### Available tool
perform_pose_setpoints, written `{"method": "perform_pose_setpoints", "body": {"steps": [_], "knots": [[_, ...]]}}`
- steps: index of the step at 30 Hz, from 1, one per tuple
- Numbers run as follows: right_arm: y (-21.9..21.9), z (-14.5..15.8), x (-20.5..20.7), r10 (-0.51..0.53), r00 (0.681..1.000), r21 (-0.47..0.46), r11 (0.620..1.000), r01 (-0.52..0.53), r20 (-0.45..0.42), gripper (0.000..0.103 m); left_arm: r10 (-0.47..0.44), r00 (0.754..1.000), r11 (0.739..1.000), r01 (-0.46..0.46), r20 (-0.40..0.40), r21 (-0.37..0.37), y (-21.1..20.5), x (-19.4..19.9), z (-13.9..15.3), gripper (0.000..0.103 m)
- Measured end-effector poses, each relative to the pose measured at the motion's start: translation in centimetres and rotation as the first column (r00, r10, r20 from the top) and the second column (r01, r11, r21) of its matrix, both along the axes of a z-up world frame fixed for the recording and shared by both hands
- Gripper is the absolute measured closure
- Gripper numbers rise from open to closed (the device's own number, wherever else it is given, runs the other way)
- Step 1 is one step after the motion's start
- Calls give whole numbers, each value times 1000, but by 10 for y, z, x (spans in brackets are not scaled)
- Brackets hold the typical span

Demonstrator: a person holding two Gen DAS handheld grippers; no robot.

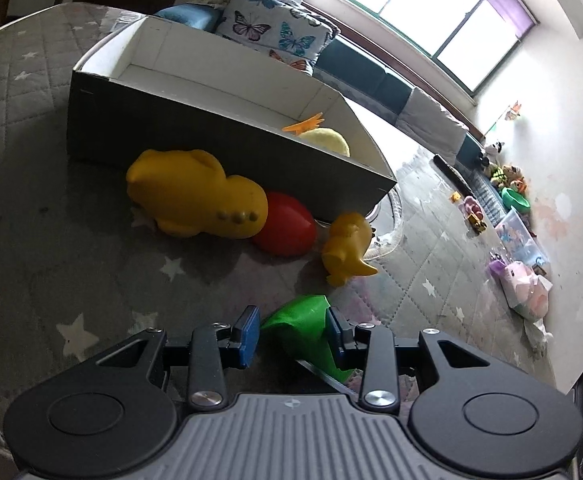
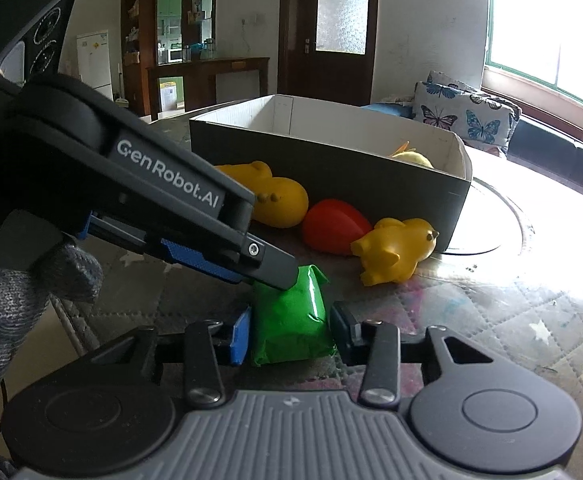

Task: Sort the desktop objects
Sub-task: 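Close the right gripper on the green packet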

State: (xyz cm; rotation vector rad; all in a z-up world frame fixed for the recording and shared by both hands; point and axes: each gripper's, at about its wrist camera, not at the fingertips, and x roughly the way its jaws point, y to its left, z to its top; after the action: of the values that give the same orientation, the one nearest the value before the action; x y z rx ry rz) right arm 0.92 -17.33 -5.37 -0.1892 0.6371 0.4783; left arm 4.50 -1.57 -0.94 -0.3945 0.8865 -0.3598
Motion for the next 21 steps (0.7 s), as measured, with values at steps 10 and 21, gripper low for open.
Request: {"method": "perform_pose_setpoints", "body": {"steps": [10,21], "knots": [[-1,-2,-1,11,1000,-2,1000,-11,4,62,28,999,998,-31,-46,-49,2,-1,-4,64],[-2,-1,-2,11,1000,1,1000,-11,4,61,31,998,998,-33,-54,-45,-2,11,-5,63]]}}
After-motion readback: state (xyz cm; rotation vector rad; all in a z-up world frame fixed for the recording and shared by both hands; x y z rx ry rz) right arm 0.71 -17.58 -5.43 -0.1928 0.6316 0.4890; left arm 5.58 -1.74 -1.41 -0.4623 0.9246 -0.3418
